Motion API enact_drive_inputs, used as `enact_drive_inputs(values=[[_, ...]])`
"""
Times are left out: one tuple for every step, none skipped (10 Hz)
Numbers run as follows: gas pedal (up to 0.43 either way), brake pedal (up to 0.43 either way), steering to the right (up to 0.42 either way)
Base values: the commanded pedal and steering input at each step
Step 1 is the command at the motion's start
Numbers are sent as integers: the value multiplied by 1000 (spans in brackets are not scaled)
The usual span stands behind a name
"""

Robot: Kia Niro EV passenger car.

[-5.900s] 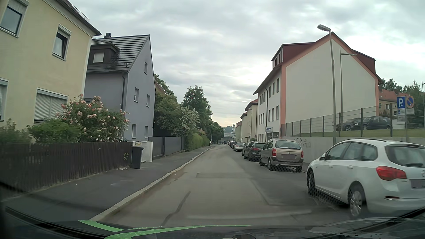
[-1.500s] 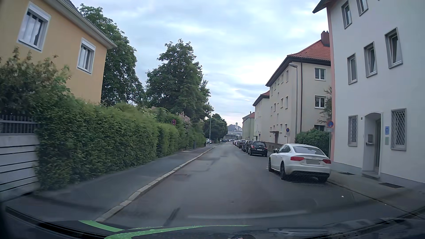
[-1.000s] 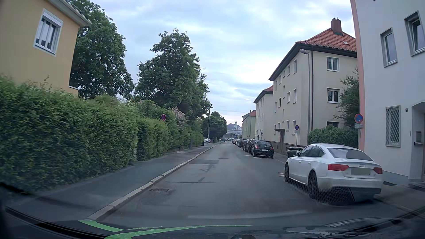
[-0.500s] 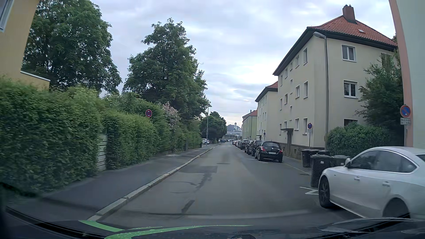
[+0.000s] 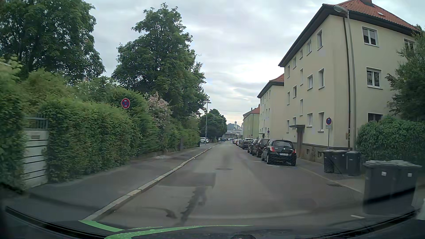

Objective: Follow the waypoints while adhering to traffic rules and regulations

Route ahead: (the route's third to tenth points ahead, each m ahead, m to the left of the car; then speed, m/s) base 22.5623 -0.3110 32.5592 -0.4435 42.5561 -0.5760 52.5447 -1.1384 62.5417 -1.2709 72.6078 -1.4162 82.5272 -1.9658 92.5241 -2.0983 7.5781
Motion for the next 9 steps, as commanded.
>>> enact_drive_inputs(values=[[59,0,4],[59,0,5],[59,0,6],[59,0,6],[59,0,6],[59,0,6],[59,0,6],[59,0,6],[59,0,6]])
